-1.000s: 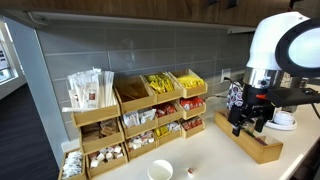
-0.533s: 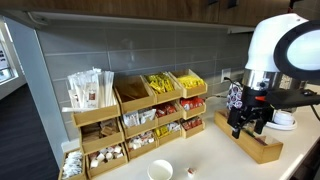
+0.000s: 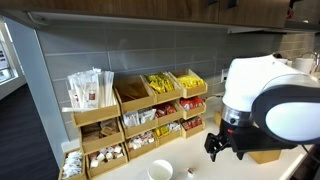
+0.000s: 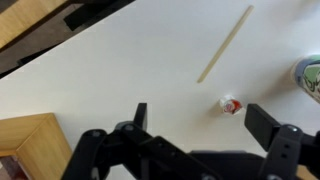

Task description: Place the straw in the cup

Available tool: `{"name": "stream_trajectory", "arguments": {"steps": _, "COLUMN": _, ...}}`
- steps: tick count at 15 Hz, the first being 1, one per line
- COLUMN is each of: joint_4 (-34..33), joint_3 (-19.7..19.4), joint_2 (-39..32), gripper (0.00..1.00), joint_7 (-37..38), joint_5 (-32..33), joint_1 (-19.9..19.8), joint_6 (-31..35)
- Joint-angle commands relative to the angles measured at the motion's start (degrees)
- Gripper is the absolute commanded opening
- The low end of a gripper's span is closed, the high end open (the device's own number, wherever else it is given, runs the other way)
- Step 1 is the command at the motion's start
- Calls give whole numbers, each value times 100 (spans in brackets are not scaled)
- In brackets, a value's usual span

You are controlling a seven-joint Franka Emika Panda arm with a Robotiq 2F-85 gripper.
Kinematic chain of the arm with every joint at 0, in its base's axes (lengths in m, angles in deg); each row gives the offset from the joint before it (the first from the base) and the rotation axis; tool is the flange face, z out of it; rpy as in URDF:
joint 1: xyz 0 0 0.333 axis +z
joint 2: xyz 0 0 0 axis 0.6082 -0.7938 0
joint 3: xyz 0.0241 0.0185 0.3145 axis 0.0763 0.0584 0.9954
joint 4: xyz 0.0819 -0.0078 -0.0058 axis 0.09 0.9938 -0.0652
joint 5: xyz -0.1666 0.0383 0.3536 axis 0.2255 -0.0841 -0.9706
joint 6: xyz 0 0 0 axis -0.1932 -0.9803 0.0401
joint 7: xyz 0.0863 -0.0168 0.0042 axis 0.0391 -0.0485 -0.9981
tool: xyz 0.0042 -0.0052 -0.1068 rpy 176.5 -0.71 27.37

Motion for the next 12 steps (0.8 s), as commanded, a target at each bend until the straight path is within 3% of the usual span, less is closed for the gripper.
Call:
{"name": "stream_trajectory", "arguments": {"steps": 1, "joint_4": 69, "joint_3": -101, "joint_2": -197, "gripper": 100, "joint_7": 397, "joint_5": 183, "joint_1": 277, "joint_6": 380}}
{"name": "stream_trajectory", "arguments": {"steps": 3, "joint_4": 143, "joint_3": -19, "joint_2": -423, "gripper": 100, "joint_7": 656, "joint_5": 190, "joint_1": 402, "joint_6": 768}}
{"name": "stream_trajectory", "arguments": {"steps": 7, "joint_4": 143, "joint_3": -29, "joint_2": -503, "gripper": 100, "joint_7": 694, "joint_5": 188, "joint_1": 421, "joint_6": 833}}
{"name": "stream_trajectory", "arguments": {"steps": 12, "joint_4": 226, "joint_3": -15, "joint_2": -1173, "gripper": 100, "joint_7": 1173, "joint_5": -43, "joint_1": 507, "joint_6": 1612}}
